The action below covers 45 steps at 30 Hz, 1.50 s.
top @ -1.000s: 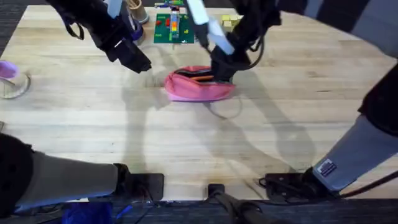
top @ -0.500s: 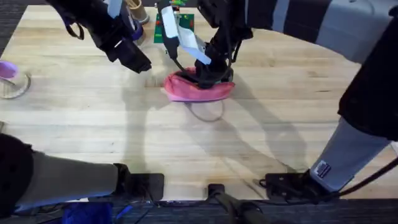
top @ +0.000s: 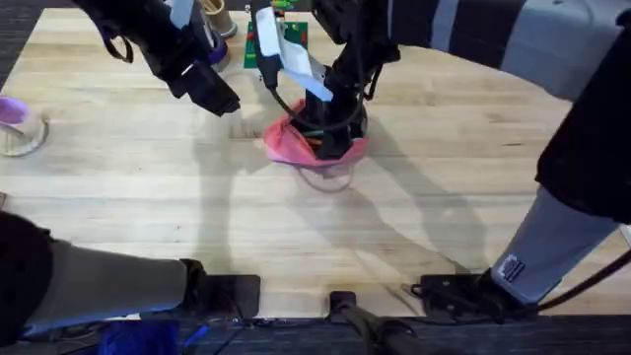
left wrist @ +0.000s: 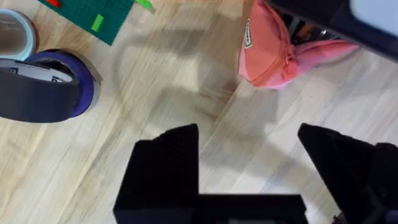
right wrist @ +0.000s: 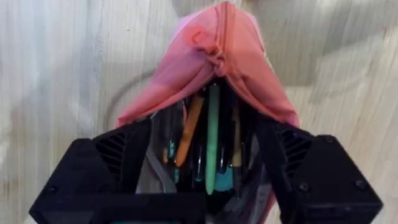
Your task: Unzip the bag, pick up the pens from the table one at a time and place them inside, then zip the bag closed.
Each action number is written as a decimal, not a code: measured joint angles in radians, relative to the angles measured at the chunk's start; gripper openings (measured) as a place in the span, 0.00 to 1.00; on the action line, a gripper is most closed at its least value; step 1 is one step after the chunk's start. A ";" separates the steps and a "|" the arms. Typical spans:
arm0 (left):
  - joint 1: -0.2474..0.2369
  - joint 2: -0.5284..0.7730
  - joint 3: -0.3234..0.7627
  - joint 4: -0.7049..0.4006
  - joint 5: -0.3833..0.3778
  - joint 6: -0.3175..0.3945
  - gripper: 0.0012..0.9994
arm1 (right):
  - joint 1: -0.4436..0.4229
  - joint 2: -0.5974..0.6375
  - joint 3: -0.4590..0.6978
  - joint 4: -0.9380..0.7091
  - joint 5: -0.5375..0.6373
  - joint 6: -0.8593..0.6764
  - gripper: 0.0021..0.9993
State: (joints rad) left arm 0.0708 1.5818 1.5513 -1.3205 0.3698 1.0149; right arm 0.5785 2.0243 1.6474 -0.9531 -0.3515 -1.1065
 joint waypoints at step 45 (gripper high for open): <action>0.042 -0.140 -0.003 -0.157 0.018 0.138 1.00 | 0.002 -0.219 0.000 -0.019 0.000 0.289 1.00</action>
State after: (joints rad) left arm 0.1128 1.4420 1.5484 -1.4773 0.3881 1.1533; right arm 0.5804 1.8057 1.6478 -0.9726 -0.3519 -0.8177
